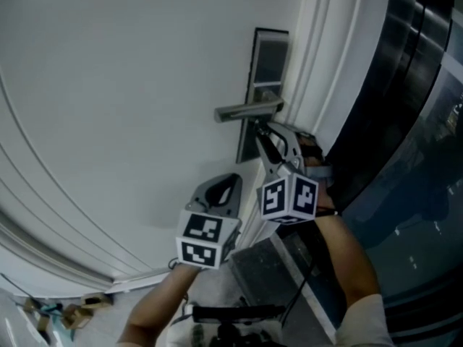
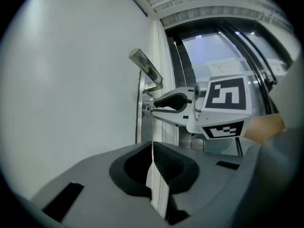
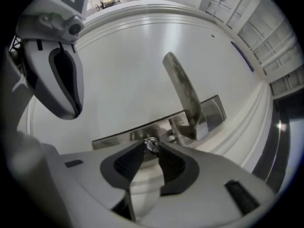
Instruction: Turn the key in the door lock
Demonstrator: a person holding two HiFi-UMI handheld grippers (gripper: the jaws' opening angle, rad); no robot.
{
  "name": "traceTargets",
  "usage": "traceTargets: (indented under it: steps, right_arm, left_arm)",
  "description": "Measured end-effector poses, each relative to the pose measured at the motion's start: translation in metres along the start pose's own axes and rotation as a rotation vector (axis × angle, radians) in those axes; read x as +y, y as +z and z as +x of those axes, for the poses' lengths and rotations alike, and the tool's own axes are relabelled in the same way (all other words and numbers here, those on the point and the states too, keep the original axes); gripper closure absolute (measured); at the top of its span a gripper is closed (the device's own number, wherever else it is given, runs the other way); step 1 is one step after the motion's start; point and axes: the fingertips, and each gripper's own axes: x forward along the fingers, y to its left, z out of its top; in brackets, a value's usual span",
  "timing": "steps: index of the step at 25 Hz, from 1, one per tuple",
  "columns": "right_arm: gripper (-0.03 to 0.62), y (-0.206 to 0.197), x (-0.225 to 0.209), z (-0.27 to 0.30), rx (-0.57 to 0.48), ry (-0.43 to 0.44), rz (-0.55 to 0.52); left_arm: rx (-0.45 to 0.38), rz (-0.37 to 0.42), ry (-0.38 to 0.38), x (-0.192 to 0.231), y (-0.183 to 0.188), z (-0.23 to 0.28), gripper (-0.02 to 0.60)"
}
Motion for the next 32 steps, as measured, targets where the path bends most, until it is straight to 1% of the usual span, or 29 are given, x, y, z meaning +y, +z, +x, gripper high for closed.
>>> traceTargets:
  steps: [1,2,3,4,5,6,9,10,13,17,22,25,27,32]
  right_arm:
    - [0.498,-0.001,0.000,0.001,-0.002,-0.002,0.000]
    - [0.510,-0.002,0.000,0.001,-0.005,-0.003,0.010]
    - [0.562,-0.002,0.000,0.001,-0.010,-0.002,0.033]
    - [0.575,-0.002,-0.001,0.001,-0.016,0.003,0.072]
    - [0.576,-0.002,-0.002,0.001,-0.024,0.016,0.132]
    - [0.576,-0.002,-0.002,0.000,-0.033,0.038,0.218]
    - [0.576,-0.002,-0.008,0.000,-0.070,0.118,0.521]
    - [0.576,-0.002,-0.010,0.000,-0.077,0.132,0.586]
    - [0.576,-0.002,-0.012,0.000,-0.081,0.154,0.720]
    - [0.571,-0.006,-0.014,0.001,-0.097,0.218,0.992]
    - [0.569,-0.006,-0.016,-0.001,-0.127,0.241,1.218]
    - [0.567,-0.008,-0.017,-0.001,-0.141,0.260,1.318]
    - [0.565,-0.009,-0.016,0.000,-0.150,0.279,1.390]
    - [0.559,-0.012,-0.018,0.001,-0.192,0.339,1.625]
  left_arm:
    - [0.000,-0.001,0.002,0.001,0.000,0.000,0.563]
    - [0.001,-0.002,0.004,0.002,-0.001,0.000,0.563]
    - [0.001,-0.004,0.008,0.004,-0.002,0.000,0.563]
    - [0.001,-0.006,0.010,0.005,-0.002,0.000,0.563]
    - [0.002,-0.008,0.010,0.006,-0.003,-0.001,0.563]
    - [0.003,-0.009,0.009,0.005,-0.003,0.000,0.563]
    - [0.006,-0.012,0.001,0.003,-0.004,0.002,0.563]
    - [0.007,-0.011,-0.001,0.002,-0.004,0.003,0.563]
    - [0.008,-0.009,-0.008,0.000,-0.004,0.005,0.563]
    - [0.009,-0.009,-0.016,-0.004,-0.004,0.006,0.563]
    - [0.010,-0.011,-0.013,-0.003,-0.005,0.004,0.563]
    - [0.010,-0.011,-0.010,-0.002,-0.005,0.004,0.563]
    - [0.009,-0.011,-0.008,0.000,-0.005,0.004,0.563]
    - [0.011,-0.014,-0.009,-0.001,-0.006,0.004,0.563]
